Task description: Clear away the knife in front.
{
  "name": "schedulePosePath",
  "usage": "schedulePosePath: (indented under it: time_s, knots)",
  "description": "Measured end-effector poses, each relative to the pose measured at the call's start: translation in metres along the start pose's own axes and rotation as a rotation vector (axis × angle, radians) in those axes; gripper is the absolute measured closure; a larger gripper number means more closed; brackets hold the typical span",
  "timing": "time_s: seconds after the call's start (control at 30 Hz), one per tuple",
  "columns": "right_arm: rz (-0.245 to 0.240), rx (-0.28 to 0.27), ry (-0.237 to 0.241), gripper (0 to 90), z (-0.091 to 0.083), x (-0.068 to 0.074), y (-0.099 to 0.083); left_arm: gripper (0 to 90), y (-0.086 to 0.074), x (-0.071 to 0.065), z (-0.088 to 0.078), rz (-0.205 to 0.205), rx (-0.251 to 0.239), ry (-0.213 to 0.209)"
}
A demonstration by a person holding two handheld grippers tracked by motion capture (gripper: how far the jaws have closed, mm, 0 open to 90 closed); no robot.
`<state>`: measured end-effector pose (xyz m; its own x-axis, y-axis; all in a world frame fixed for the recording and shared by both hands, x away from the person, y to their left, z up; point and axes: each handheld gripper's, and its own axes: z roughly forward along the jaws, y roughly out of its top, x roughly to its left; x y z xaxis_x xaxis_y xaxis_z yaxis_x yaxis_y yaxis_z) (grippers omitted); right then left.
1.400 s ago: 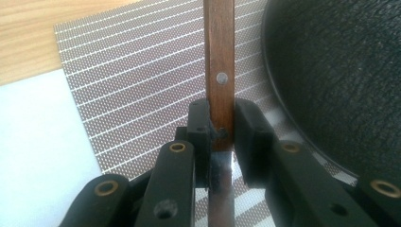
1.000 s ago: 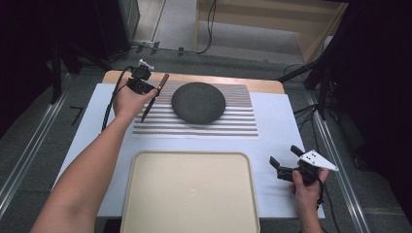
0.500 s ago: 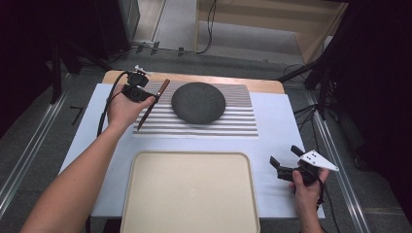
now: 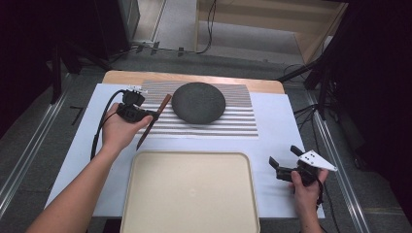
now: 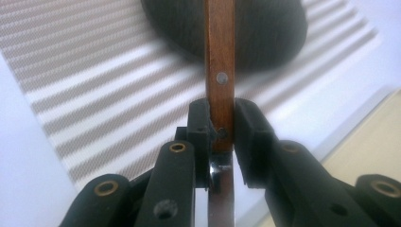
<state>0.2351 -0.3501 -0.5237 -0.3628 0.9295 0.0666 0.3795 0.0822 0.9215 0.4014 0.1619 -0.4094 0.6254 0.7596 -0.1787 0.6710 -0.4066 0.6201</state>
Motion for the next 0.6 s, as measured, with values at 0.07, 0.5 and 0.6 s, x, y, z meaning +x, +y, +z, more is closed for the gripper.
schedulePosePath:
  time_s: [0.07, 0.5, 0.6]
  knots:
    - [0.003, -0.001, 0.001, 0.0, 0.000, 0.000, 0.000, 76.8, -0.005, -0.007, -0.004, 0.014, 0.003, -0.001]
    - [0.021, -0.017, 0.004, 0.0, -0.002, -0.002, -0.001, 76.8, -0.032, -0.041, -0.030, 0.057, -0.013, -0.001]
    - [0.006, -0.007, 0.002, 0.0, -0.001, -0.001, 0.000, 76.8, -0.040, -0.047, -0.031, 0.057, -0.002, -0.014]
